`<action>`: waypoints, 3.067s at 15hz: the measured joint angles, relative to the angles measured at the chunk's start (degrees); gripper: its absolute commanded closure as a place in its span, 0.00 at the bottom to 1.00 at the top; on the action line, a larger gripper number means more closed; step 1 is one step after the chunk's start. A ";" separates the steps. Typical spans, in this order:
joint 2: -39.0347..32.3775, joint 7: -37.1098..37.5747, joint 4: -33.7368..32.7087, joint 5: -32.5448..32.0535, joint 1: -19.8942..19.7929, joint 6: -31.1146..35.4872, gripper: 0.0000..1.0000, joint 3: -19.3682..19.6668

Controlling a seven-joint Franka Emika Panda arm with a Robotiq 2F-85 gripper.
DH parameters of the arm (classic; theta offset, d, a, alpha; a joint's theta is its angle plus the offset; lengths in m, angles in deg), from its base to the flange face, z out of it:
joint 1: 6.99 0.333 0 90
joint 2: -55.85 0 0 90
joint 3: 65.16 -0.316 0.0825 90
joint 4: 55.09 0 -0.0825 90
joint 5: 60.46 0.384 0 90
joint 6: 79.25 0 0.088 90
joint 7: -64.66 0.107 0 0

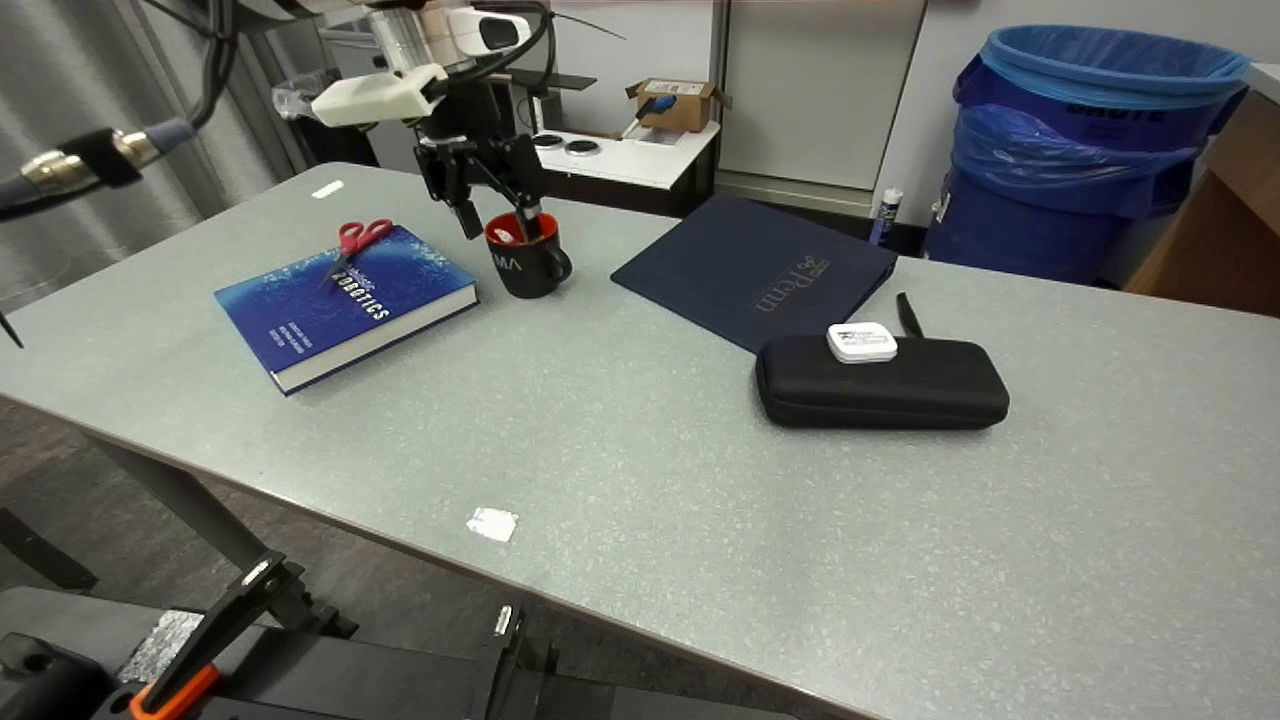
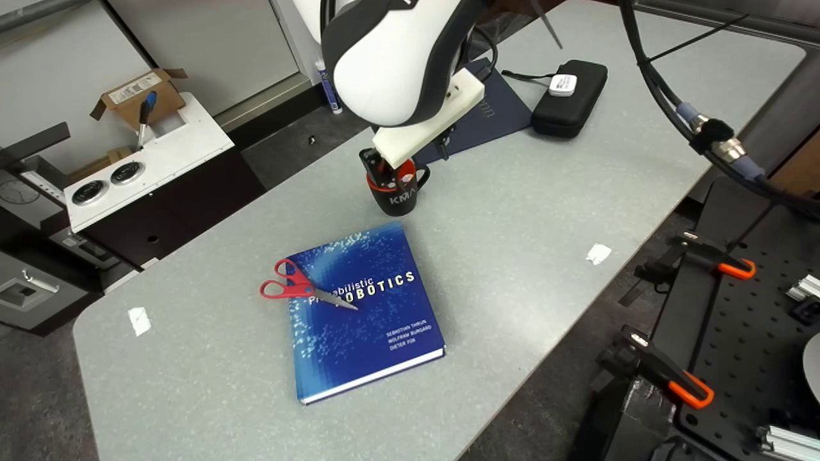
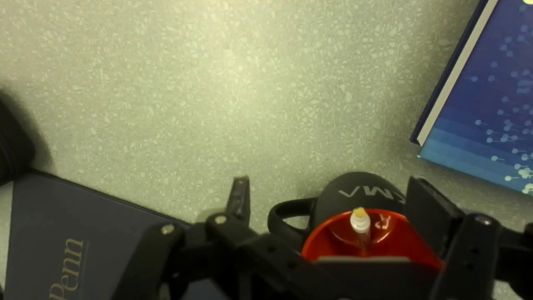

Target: Take the pen out of the mug and put it on the table

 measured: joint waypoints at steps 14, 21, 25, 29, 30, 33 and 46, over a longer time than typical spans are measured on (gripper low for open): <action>0.16 0.00 -0.08 0.00 0.28 3.73 1.00 0.87; 13.94 7.66 10.19 -8.25 4.30 4.74 1.00 2.86; 24.41 9.81 21.13 -10.32 3.85 2.40 1.00 0.76; 27.05 12.06 26.44 -10.42 0.84 -1.21 1.00 -1.11; 26.22 12.61 26.44 -10.43 -0.17 -1.34 1.00 -1.14; 21.05 14.53 24.12 -10.44 -2.94 -0.85 1.00 -0.89; 1.14 20.79 6.07 -9.21 -2.14 0.08 0.12 0.38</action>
